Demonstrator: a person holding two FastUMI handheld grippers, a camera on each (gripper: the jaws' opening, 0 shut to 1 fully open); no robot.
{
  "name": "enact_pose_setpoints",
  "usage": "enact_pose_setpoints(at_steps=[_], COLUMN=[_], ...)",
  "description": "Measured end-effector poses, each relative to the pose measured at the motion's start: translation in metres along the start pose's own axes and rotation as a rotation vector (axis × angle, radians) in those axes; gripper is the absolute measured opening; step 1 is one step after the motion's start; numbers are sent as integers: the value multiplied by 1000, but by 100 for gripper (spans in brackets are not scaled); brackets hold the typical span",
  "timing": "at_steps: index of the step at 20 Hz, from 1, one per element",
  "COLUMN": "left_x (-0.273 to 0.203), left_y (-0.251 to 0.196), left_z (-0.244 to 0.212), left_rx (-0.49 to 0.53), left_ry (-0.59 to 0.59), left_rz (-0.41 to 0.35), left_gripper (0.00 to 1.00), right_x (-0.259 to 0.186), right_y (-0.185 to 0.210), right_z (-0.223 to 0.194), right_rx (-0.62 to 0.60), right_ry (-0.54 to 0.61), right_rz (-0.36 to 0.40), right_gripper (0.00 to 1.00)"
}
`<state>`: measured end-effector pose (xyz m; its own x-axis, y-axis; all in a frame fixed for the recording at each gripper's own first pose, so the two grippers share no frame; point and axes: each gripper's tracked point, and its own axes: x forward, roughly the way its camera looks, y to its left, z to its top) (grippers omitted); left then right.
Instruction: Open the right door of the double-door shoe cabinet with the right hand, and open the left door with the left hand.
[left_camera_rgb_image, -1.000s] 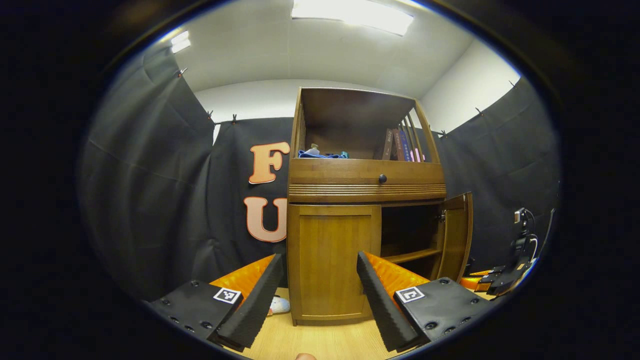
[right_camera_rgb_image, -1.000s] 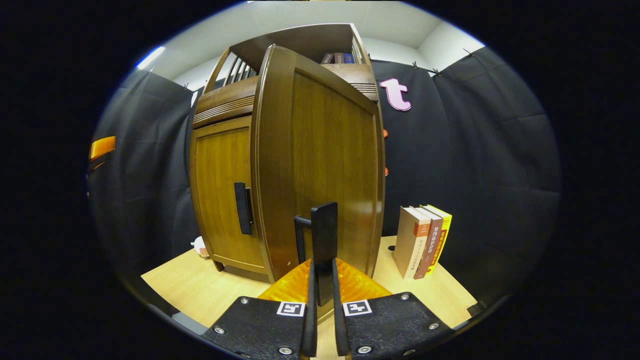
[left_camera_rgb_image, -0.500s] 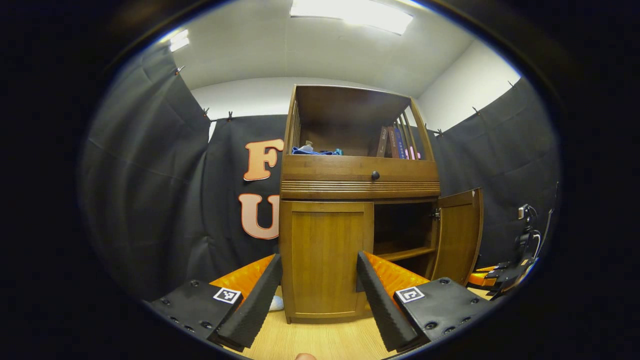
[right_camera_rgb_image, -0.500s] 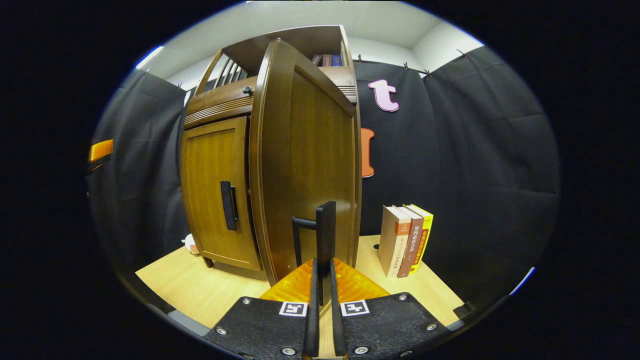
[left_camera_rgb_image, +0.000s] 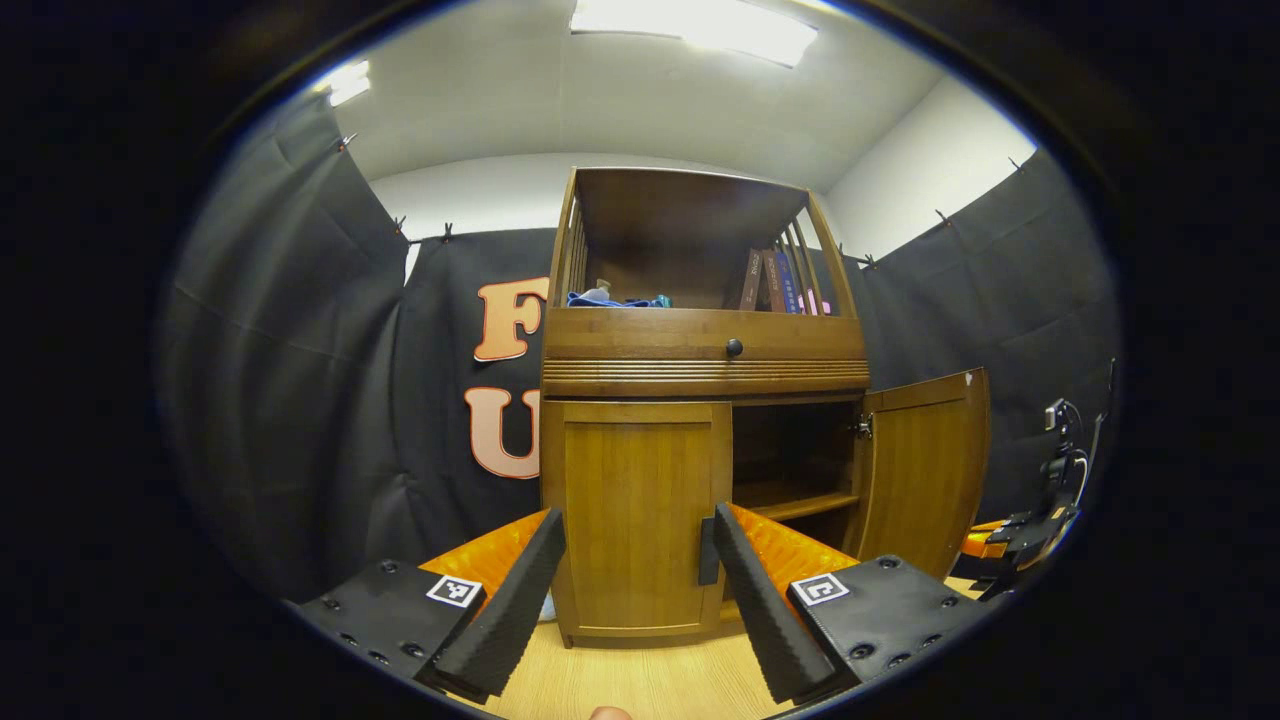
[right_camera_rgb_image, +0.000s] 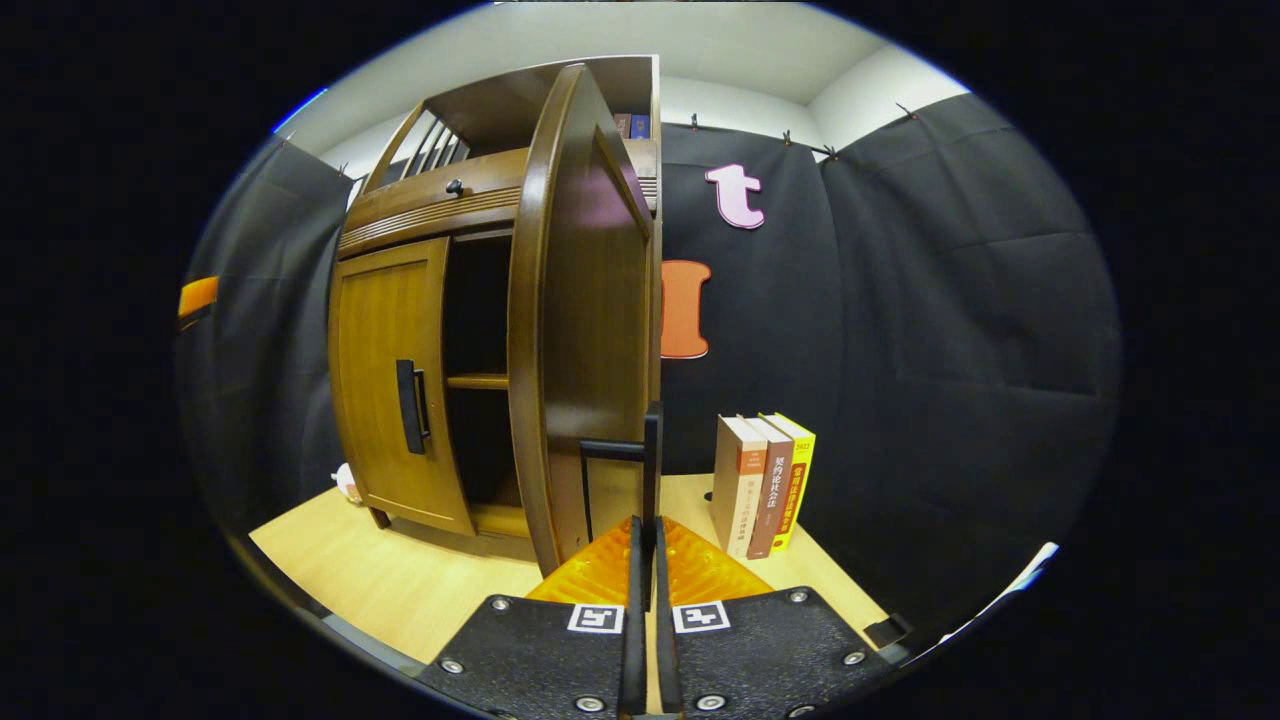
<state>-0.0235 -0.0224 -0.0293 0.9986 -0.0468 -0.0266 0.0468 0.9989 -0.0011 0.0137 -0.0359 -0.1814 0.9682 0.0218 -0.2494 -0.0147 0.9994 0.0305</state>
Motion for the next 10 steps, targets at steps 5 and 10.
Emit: enact_pose_setpoints(at_steps=[5, 10], left_x=[8, 20], left_y=[-9, -22], left_z=[-9, -17], left_rx=[-6, -5], left_ry=[19, 38], left_rz=[-3, -15], left_gripper=[96, 96], right_x=[2, 4], right_y=[-23, -47], right_z=[-2, -2], right_rx=[11, 47], right_ry=[-2, -13], right_rz=[8, 26], right_gripper=[0, 4])
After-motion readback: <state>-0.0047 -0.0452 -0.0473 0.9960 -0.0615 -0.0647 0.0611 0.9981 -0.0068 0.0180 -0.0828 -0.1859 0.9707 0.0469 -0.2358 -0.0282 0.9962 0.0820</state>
